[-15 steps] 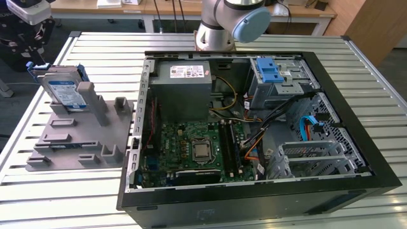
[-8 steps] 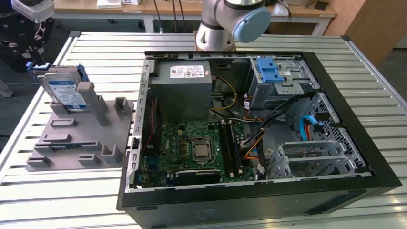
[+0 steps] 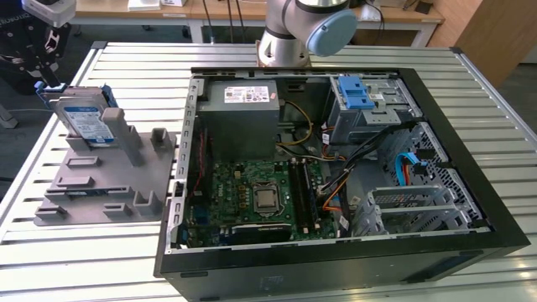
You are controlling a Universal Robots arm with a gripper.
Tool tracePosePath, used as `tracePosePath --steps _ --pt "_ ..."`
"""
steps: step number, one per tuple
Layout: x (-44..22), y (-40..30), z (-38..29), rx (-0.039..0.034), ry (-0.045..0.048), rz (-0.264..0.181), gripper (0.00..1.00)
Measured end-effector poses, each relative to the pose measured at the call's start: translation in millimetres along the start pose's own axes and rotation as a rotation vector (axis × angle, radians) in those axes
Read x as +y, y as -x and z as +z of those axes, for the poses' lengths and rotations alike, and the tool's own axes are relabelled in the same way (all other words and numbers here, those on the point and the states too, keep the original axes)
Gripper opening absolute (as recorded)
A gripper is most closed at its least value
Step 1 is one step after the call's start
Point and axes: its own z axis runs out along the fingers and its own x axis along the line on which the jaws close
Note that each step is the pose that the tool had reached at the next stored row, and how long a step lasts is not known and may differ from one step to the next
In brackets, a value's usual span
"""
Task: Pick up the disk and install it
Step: 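Pick up the disk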
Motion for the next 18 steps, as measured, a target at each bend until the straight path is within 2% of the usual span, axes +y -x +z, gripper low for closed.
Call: tracePosePath --steps 7,11,16,18 --pt "0.0 0.0 0.0 0.0001 -0.0002 -0.003 0.11" --pt "0.0 0.0 0.2 0.0017 -0.0010 -0.055 0.11" --pt "0.0 0.0 1.6 -0.0165 0.0143 -0.090 0.11" --pt "0.0 0.1 1.9 -0.0192 0.0155 -0.116 0.11"
